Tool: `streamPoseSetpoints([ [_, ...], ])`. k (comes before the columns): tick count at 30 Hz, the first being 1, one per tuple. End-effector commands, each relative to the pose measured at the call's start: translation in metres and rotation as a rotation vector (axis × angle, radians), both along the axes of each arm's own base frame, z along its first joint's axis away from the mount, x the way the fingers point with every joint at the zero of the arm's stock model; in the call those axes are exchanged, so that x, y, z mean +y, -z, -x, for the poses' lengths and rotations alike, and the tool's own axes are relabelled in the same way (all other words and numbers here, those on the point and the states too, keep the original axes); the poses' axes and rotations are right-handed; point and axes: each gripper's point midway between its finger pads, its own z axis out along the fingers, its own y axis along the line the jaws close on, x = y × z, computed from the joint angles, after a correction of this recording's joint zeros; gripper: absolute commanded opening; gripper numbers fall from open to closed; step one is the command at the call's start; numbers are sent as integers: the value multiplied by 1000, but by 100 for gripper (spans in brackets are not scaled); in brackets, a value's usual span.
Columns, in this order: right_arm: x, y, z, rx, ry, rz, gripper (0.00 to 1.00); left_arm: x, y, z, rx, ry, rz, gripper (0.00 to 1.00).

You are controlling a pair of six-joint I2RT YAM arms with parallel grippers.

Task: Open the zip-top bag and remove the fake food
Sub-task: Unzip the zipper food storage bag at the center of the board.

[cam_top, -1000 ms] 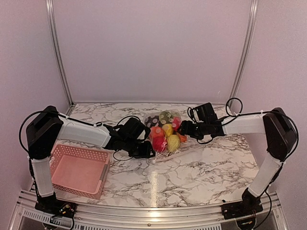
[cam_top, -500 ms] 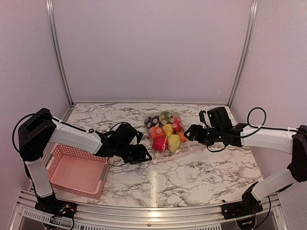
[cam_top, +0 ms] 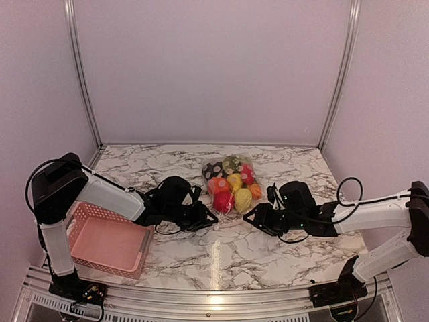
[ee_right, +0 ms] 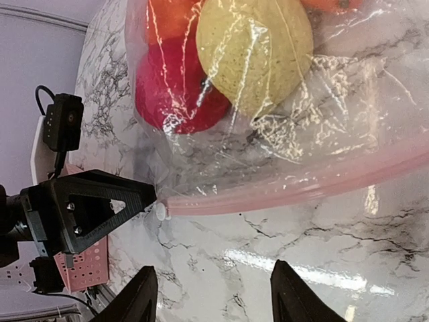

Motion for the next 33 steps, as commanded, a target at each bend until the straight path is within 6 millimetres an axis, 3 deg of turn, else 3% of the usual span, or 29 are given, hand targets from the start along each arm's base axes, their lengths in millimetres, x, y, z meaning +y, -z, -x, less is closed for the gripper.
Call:
streamPoseSetpoints([
  [1, 22, -7, 1, 22, 9, -116, 55, -2, 9, 1, 24, -13, 20, 28],
  [19, 26, 3, 7, 60, 9, -146, 51, 15, 17, 4, 23, -28, -54, 27],
  [33, 38, 10, 17, 87, 2, -171, 51, 17, 18, 8, 30, -31, -36, 27],
])
